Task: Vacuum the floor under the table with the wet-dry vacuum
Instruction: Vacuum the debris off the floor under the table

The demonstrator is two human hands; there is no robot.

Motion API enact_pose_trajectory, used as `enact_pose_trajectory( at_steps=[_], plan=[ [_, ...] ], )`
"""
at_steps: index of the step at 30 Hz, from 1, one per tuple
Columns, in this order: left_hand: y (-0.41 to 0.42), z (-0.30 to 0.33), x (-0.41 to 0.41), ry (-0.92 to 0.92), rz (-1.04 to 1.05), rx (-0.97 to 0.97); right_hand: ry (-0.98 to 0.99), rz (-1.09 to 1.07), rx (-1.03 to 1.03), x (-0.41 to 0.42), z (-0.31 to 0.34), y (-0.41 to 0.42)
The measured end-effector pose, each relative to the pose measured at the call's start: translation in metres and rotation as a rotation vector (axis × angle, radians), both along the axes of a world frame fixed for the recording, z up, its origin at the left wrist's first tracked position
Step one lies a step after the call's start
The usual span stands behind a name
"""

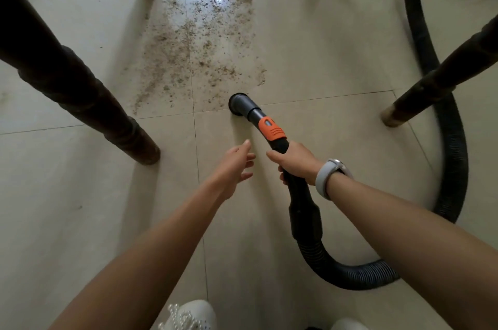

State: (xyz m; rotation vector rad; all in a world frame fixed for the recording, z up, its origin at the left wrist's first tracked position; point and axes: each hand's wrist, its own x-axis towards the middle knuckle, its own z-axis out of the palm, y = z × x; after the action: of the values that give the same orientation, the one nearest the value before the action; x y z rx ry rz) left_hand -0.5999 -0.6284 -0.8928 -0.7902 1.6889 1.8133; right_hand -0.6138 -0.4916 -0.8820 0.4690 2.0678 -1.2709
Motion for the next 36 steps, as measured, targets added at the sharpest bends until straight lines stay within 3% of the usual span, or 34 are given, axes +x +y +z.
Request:
enact_pose_trajectory(
  at_steps=[3, 11, 20, 24, 36],
  plan=[
    [0.006, 0.003, -0.015, 0.013, -0.045, 0.037, -0.028, 0.110, 0.033, 0.009, 0.004, -0.015],
    [-0.012, -0.010, -0.024, 0.014, 0.174, 0.168, 0.020, 0.208, 0.048, 0.063, -0.004, -0.014],
    [0.018, 0.001, -0.026, -0.029, 0.220, 0.320, 0.205, 0.076, 0.271, 0.089, 0.000, -0.018],
    [0.028, 0.001, -0.031, 0.005, 0.144, 0.247, 0.141, 0.036, 0.204, 0.075, -0.002, -0.016],
    [-0.009, 0.007, -0.052, -0.026, 0.220, 0.129, 0.077, 0.130, -0.079, 0.077, -0.008, -0.021]
  ],
)
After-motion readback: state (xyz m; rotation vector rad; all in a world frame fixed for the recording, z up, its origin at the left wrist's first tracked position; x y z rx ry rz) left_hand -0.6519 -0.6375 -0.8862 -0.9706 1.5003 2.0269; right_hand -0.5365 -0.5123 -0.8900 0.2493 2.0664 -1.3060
